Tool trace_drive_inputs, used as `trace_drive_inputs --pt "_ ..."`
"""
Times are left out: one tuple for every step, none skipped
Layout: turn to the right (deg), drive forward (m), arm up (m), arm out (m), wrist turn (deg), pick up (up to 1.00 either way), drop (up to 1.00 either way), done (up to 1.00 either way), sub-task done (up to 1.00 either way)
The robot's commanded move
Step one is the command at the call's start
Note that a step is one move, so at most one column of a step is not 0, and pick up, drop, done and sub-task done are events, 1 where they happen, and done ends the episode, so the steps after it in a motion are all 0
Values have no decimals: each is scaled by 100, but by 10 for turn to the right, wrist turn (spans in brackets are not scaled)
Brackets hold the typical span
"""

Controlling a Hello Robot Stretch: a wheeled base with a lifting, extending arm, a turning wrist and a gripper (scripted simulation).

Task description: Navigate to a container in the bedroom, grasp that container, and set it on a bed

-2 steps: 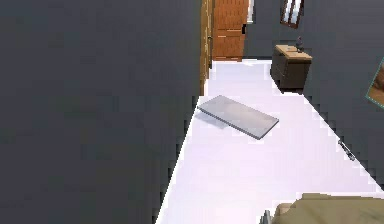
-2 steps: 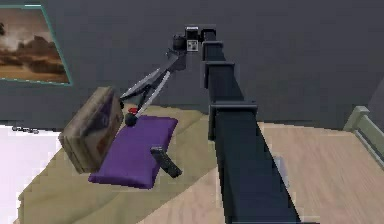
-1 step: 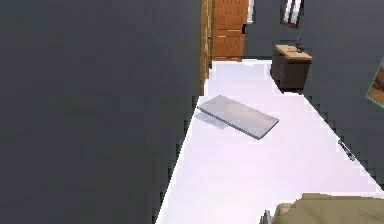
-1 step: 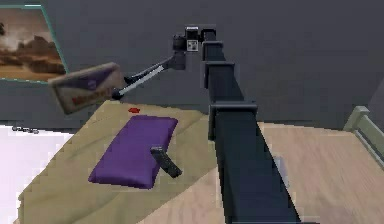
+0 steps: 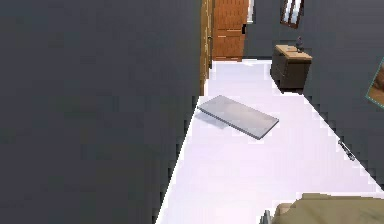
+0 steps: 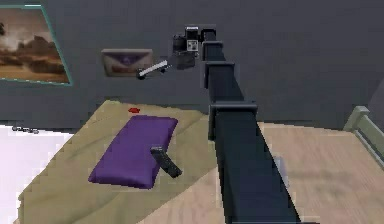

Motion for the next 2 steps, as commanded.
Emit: trace_drive_inputs --pt "0 0 0 0 390 0 0 0 0" --pt "0 0 -26 0 0 0 0 0 0"
